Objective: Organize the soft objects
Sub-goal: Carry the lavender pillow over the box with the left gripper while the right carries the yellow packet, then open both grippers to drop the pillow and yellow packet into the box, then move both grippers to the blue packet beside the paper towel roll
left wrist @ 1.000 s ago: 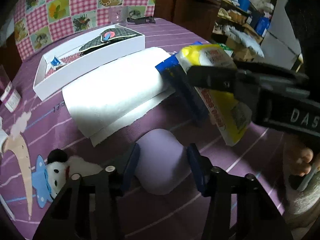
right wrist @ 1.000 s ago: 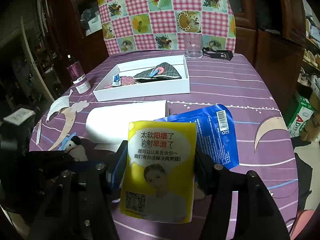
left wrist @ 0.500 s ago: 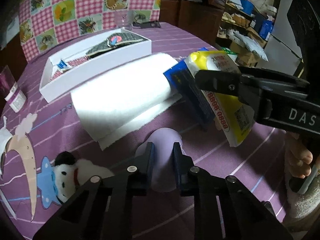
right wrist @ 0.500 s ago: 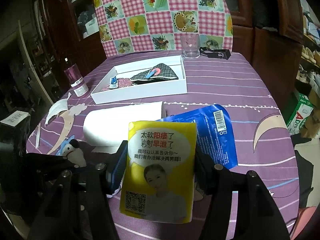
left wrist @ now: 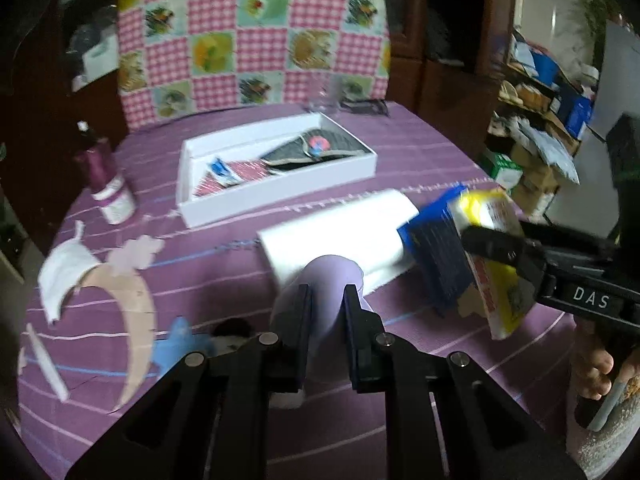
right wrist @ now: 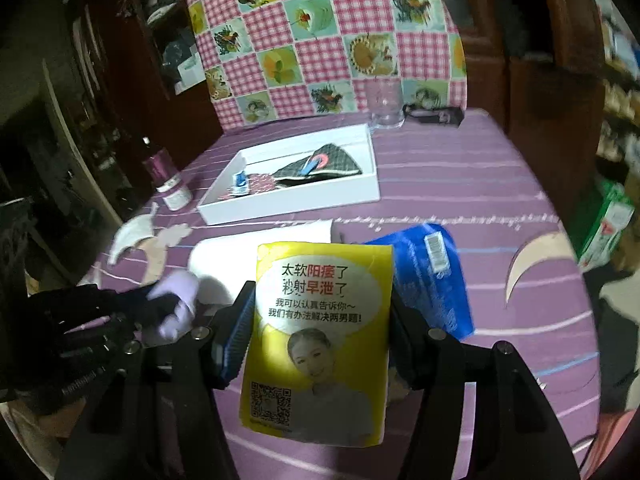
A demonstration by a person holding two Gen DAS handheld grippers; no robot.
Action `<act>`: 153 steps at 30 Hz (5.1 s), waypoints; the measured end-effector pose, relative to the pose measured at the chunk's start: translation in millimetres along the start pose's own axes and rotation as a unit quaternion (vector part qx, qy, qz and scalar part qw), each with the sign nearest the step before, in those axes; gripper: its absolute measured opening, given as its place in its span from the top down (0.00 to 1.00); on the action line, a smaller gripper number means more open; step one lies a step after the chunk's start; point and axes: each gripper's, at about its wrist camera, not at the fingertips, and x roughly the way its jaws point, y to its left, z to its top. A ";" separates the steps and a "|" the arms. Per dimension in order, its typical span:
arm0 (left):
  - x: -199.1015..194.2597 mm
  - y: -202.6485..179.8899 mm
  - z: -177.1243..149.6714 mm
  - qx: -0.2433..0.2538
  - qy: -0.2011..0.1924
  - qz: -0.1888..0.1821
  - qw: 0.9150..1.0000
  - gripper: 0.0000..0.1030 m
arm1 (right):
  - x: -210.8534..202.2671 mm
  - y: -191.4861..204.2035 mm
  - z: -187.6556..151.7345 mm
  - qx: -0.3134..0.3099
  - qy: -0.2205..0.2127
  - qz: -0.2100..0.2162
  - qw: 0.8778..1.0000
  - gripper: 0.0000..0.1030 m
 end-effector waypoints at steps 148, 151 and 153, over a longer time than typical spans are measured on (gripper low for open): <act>99.0 -44.8 0.2 -0.003 0.086 -0.163 0.983 0.46 | 66.1 -109.8 20.9 0.123 0.119 0.021 0.985 0.46; 106.6 -45.2 -1.7 -0.023 0.106 -0.204 0.973 0.48 | 64.8 -106.2 20.0 0.122 0.127 0.031 0.984 0.55; 109.1 -49.4 -1.5 -0.021 0.110 -0.210 0.971 0.58 | 65.2 -103.4 18.8 0.124 0.136 0.042 0.982 0.59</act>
